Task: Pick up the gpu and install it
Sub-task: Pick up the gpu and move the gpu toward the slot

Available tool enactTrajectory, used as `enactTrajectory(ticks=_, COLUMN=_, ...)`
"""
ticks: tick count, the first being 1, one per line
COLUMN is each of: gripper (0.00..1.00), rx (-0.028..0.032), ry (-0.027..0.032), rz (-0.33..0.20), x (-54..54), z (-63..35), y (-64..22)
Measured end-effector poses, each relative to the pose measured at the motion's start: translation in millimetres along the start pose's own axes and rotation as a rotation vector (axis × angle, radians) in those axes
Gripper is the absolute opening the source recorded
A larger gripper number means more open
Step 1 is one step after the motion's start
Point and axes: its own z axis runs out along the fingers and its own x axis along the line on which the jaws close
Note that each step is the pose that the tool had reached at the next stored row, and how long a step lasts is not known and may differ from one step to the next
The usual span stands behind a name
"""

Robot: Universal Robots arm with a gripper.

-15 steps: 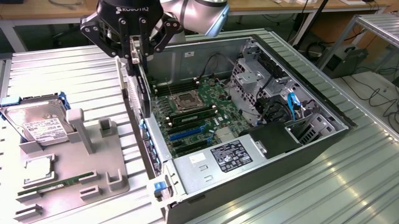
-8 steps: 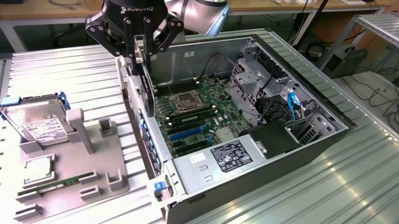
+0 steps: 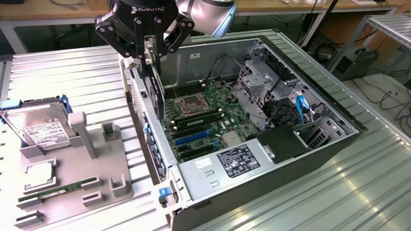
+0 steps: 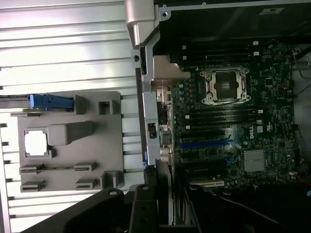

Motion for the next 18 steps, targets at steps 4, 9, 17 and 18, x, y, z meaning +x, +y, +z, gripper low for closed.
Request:
enactTrajectory(ticks=4, gripper=0.27, rx=-0.0001, ry=-0.0001, rz=0.000, x=-3.3, z=0.1, y=0.3)
enactTrajectory(ticks=9, gripper=0.27, rx=0.0000, ry=0.0000, rz=0.000, x=-11.2, z=0.3, y=0.9)
enactTrajectory(ticks=17, gripper=0.27, rx=0.0000, ry=-0.0001, rz=0.000, x=-17.8, z=0.5, y=1.3)
enactTrajectory(ticks=18, gripper=0.27, rx=0.0000, ry=-0.0001, rz=0.000, x=-18.6, z=0.5, y=1.4)
